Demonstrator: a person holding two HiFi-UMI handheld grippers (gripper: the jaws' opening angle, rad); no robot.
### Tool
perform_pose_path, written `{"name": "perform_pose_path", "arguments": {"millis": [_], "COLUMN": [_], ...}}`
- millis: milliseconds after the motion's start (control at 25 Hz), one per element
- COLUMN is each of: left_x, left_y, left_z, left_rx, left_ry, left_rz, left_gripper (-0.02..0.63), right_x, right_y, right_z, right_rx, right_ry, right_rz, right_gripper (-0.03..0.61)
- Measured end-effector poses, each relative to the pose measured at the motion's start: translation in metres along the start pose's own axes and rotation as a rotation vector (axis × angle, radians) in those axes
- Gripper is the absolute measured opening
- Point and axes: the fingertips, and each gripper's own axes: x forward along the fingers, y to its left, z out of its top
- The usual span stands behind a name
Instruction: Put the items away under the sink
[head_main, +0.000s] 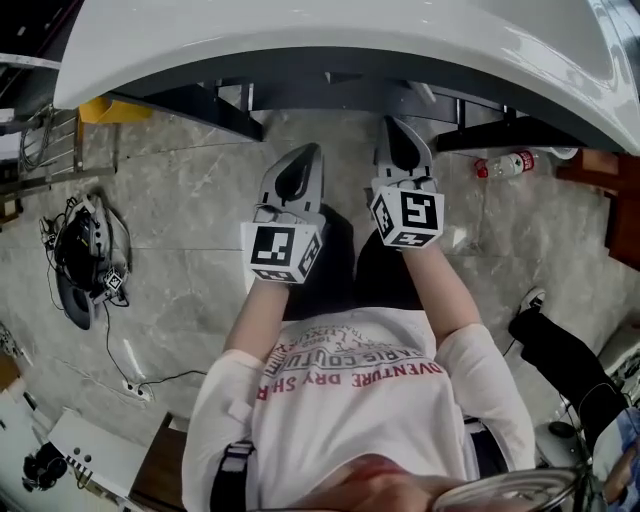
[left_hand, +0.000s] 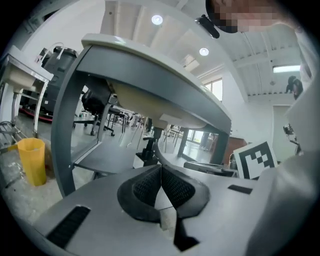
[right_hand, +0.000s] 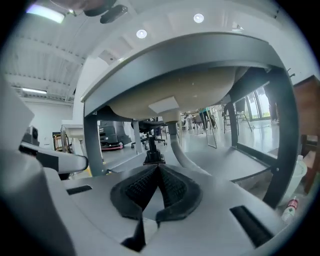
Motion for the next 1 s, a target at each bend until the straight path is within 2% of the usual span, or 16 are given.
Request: {"name": "perform_pose_path", "arguments": {"millis": [160,360,680,1000], "left_x": [-0.019,-0.041,-0.087,-0.131], "left_y": [-0.027,-0.055,-0.119,-0.154], "left_z": [0.044,0.113,0.263,0.393], "left_rx": [0.025,0.035,0.026,0.049], "left_ry": [0.037,0.064,0.033,-0.036], "left_rz": [-0.032,-0.023,-0.035,-0.011], "left_gripper": [0.023,0.023,0.023,0.023], "right_x": [-0.035,-0.077,-0.141,-0.182], "right_y": [0.006,0.004,0.014,0.033], "right_z": [0.049,0.121,0.268,0.398], "right_rx": [-0.020,-0.017,-0.024,-0.019], "right_ry": [0.027,0.061,0.089,0.033], "right_rz": [0.002,0.014,0.010,0.038], "right_gripper": [0.025,0.025,0.025,0.025]}}
